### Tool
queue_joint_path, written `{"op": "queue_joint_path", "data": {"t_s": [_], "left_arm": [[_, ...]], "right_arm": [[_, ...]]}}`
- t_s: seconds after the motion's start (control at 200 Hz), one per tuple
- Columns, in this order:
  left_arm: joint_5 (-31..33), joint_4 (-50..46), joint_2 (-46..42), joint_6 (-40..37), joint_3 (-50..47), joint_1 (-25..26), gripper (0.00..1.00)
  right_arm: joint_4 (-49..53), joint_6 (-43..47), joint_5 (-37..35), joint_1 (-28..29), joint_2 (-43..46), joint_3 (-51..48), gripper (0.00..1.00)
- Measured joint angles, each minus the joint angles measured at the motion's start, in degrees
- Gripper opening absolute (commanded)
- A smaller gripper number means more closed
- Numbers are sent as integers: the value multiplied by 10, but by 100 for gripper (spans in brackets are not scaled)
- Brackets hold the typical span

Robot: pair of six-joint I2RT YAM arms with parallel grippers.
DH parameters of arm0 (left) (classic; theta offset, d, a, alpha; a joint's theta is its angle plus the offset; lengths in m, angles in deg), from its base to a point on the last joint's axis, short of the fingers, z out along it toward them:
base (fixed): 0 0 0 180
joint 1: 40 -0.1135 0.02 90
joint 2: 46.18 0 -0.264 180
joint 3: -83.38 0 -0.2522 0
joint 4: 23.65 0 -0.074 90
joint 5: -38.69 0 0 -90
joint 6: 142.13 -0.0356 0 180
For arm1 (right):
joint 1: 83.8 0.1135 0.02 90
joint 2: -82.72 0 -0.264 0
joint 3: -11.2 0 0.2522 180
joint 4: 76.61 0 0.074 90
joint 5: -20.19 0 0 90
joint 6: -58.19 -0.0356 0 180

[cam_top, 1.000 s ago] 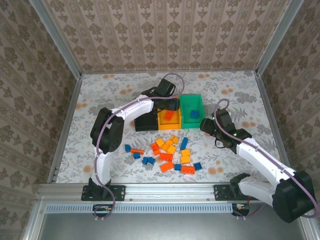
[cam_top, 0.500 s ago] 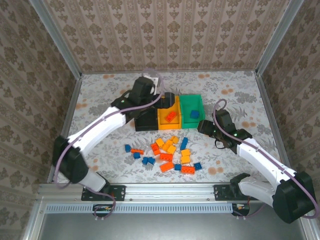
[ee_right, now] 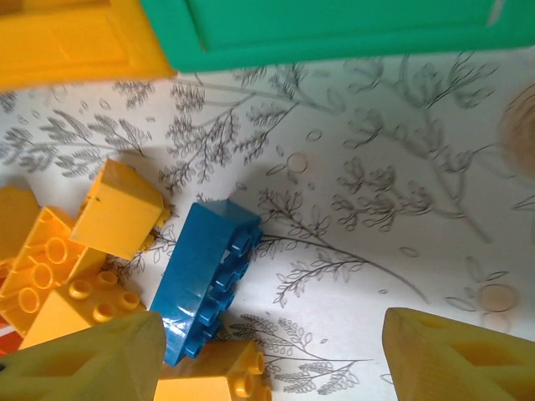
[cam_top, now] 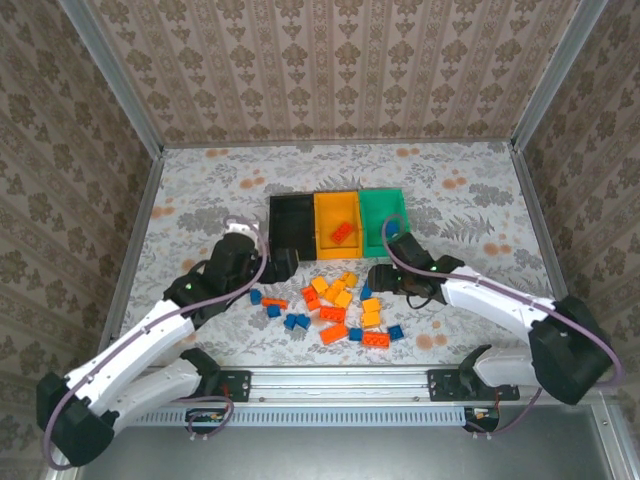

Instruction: Sort the legos into containers by color

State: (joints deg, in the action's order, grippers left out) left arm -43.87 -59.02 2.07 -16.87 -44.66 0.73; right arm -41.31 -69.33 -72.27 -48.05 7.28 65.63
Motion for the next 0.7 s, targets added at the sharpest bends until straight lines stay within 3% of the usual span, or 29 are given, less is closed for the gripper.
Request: {"op": "queue_joint_path", "data": {"t_s": [0.21,0.395,0.7], "left_arm": [[21,-11,-38,27,-29,-18,100],[29,-16,-48,36,-37,-25,100],[27,-23,-49,38,-37,-45,100]], "right_arm": [[-21,-33,-20,24,-84,46,67],[-34,-49,-29,24,-134,57,57],[-34,-64,-38,21,-155,54,27]]}}
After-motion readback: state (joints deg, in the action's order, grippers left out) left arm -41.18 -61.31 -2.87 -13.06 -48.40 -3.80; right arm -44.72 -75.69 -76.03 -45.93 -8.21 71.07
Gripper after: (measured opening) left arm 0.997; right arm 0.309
